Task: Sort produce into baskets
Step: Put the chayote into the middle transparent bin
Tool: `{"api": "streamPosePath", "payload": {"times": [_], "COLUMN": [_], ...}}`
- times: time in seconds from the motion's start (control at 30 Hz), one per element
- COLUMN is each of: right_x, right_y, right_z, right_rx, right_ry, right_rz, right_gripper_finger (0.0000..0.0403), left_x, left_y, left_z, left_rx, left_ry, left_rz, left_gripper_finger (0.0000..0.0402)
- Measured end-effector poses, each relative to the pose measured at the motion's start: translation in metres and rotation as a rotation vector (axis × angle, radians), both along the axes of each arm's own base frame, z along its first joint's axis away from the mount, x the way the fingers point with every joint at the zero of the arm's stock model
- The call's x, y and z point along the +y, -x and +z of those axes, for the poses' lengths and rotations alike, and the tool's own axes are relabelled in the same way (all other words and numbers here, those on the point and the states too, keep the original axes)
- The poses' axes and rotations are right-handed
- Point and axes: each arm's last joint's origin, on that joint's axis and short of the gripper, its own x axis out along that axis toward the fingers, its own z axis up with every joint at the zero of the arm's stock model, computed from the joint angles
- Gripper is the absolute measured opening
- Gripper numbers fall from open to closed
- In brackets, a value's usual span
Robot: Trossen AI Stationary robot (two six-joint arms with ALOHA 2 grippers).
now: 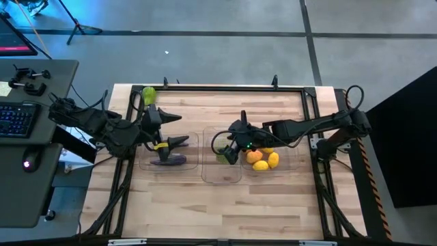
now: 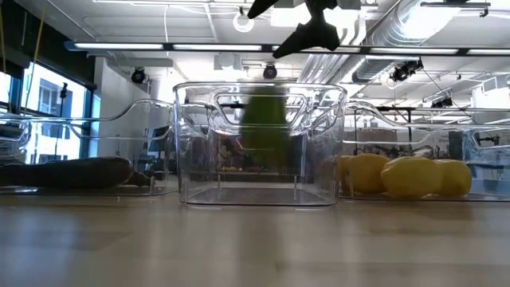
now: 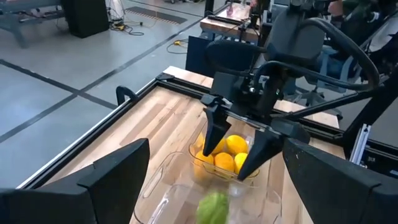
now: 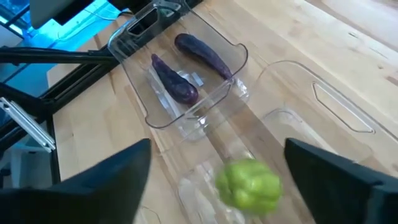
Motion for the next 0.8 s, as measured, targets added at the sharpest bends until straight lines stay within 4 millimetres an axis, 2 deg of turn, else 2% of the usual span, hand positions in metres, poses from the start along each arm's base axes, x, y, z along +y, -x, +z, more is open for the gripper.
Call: {"api": "streamPosePath", "payload": {"times": [0.1, 0.2, 0.27, 0.33, 0.47, 0.63, 0.8], "right_x": [-0.001, -0.005, -0.009, -0.016, -0.031, -0.04, -0.041], "right_y": [0.0, 0.001, 0.004, 0.013, 0.042, 0.077, 0.09], "right_z": [0.0, 0.004, 0.019, 0.043, 0.083, 0.107, 0.105], "right_rx": [-0.002, -0.009, -0.048, -0.115, -0.216, -0.259, -0.183], "right_ry": [-0.002, 0.003, 0.025, 0.06, 0.156, 0.252, 0.249], "right_rz": [-0.005, 0.007, 0.032, 0.045, 0.045, -0.033, -0.072], "right_gripper_finger": [0.0392, 0.0376, 0.0368, 0.0365, 0.0366, 0.0366, 0.0366], "left_x": [0.0, 0.0, -0.001, 0.0, 0.007, 0.03, 0.069], "left_y": [0.0, -0.001, -0.002, -0.003, -0.006, -0.012, -0.013], "left_z": [0.0, 0.001, 0.004, 0.006, 0.008, 0.006, -0.004], "left_rx": [-0.001, -0.017, -0.056, -0.08, -0.1, -0.099, -0.021], "left_ry": [0.0, 0.011, 0.045, 0.058, 0.066, 0.129, 0.205], "left_rz": [0.002, 0.009, 0.017, 0.023, 0.056, 0.119, 0.271], "left_gripper_finger": [0.0356, 0.0356, 0.0356, 0.0356, 0.0356, 0.0356, 0.0356]}}
